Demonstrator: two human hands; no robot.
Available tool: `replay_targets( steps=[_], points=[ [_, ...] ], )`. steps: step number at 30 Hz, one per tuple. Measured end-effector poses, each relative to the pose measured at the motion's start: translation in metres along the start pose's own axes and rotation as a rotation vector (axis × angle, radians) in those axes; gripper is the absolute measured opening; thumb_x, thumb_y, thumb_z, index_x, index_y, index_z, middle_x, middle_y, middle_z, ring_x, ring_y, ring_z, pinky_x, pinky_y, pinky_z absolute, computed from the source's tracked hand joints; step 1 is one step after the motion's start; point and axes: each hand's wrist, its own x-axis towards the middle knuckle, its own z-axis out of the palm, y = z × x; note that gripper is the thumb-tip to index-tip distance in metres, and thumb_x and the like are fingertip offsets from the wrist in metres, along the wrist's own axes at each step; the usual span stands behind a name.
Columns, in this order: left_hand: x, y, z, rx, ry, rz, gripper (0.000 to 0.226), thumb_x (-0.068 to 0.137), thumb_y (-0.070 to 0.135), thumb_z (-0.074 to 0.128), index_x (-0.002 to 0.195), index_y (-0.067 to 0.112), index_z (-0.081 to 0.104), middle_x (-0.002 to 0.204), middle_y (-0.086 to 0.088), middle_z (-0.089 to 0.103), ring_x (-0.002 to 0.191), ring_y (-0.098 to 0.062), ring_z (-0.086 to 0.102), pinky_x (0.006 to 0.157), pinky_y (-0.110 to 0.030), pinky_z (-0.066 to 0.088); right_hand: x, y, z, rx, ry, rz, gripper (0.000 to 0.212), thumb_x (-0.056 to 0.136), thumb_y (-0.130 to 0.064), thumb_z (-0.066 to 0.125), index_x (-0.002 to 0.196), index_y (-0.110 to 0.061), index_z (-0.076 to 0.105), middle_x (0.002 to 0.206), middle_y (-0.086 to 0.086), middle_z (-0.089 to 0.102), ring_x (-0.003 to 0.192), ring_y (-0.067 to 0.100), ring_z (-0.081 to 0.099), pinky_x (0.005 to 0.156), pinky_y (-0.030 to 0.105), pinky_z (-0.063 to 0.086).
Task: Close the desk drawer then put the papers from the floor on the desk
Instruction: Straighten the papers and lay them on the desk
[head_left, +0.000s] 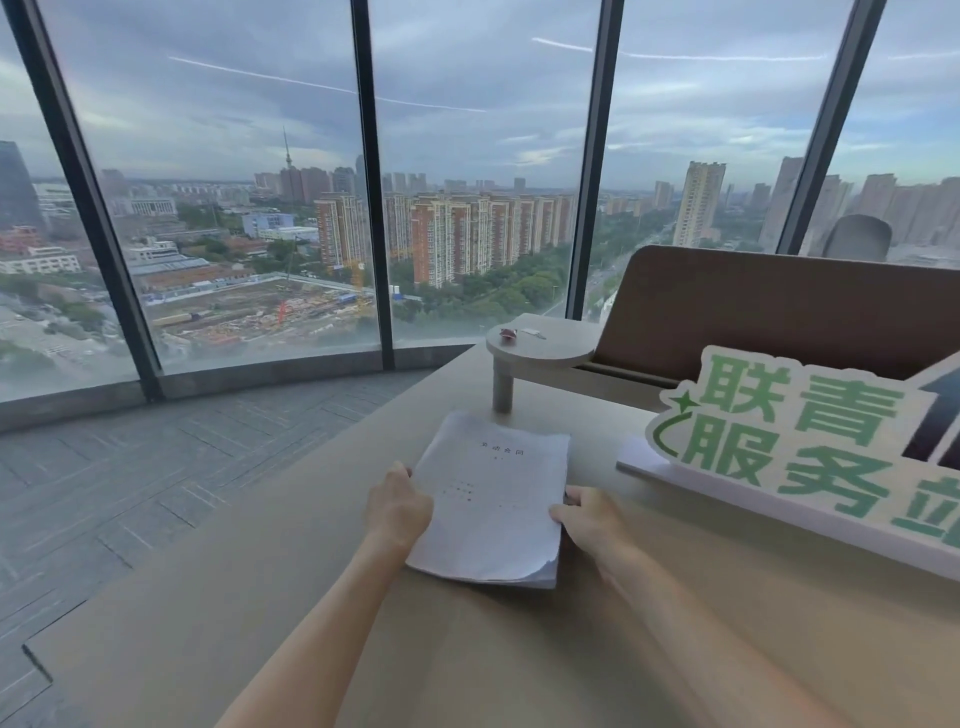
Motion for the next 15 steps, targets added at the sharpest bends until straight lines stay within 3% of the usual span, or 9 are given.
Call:
replay_targets(
  steps=[2, 5, 7, 11, 15],
  points=[
    [0.019, 0.000, 0.001, 0.065, -0.009, 0.024, 0.042, 0.083, 0.003, 0.047, 0.124, 0.005, 0.057, 0.123, -0.020, 0.064, 0.118, -0.038, 0.057, 0.094, -0.037, 0.045, 0.013, -0.004, 0.004, -0.010, 0.016, 0.004, 0.025, 0.079, -0.007, 0.055, 0.093, -0.008, 0.075, 0.094, 0.005, 0.078, 0.091, 0.027, 0.071, 0.074, 0.030, 0.054],
    [0.042, 0.000, 0.003, 0.141, -0.010, 0.052, 0.040, 0.083, 0.002, 0.046, 0.119, 0.004, 0.061, 0.120, -0.020, 0.066, 0.116, -0.038, 0.058, 0.092, -0.037, 0.046, 0.031, -0.007, 0.010, -0.006, 0.018, 0.001, 0.025, 0.072, -0.011, 0.056, 0.086, -0.011, 0.077, 0.086, 0.003, 0.079, 0.088, 0.027, 0.073, 0.086, 0.043, 0.059],
    [0.056, -0.001, 0.005, 0.176, -0.003, 0.065, 0.036, 0.083, 0.002, 0.046, 0.114, 0.004, 0.065, 0.117, -0.020, 0.067, 0.114, -0.039, 0.059, 0.090, -0.037, 0.046, 0.042, -0.008, 0.013, 0.005, 0.020, 0.003, 0.025, 0.072, -0.010, 0.054, 0.083, -0.008, 0.076, 0.085, 0.008, 0.079, 0.084, 0.029, 0.074, 0.081, 0.047, 0.061],
    [0.076, -0.005, 0.007, 0.253, 0.013, 0.104, 0.034, 0.080, 0.003, 0.047, 0.105, 0.004, 0.070, 0.112, -0.021, 0.070, 0.111, -0.040, 0.059, 0.089, -0.037, 0.046, 0.051, -0.010, 0.019, -0.009, 0.030, -0.006, 0.026, 0.078, -0.001, 0.053, 0.085, -0.007, 0.078, 0.085, 0.012, 0.078, 0.072, 0.027, 0.075, 0.062, 0.033, 0.063],
    [0.088, -0.007, 0.010, 0.352, 0.030, 0.152, 0.033, 0.082, 0.007, 0.048, 0.107, 0.006, 0.070, 0.114, -0.021, 0.069, 0.112, -0.039, 0.059, 0.093, -0.034, 0.042, 0.053, -0.009, 0.024, -0.067, 0.050, -0.038, 0.017, 0.080, 0.000, 0.059, 0.085, -0.001, 0.075, 0.073, 0.007, 0.070, 0.054, 0.015, 0.068, 0.048, 0.015, 0.053]
  ],
)
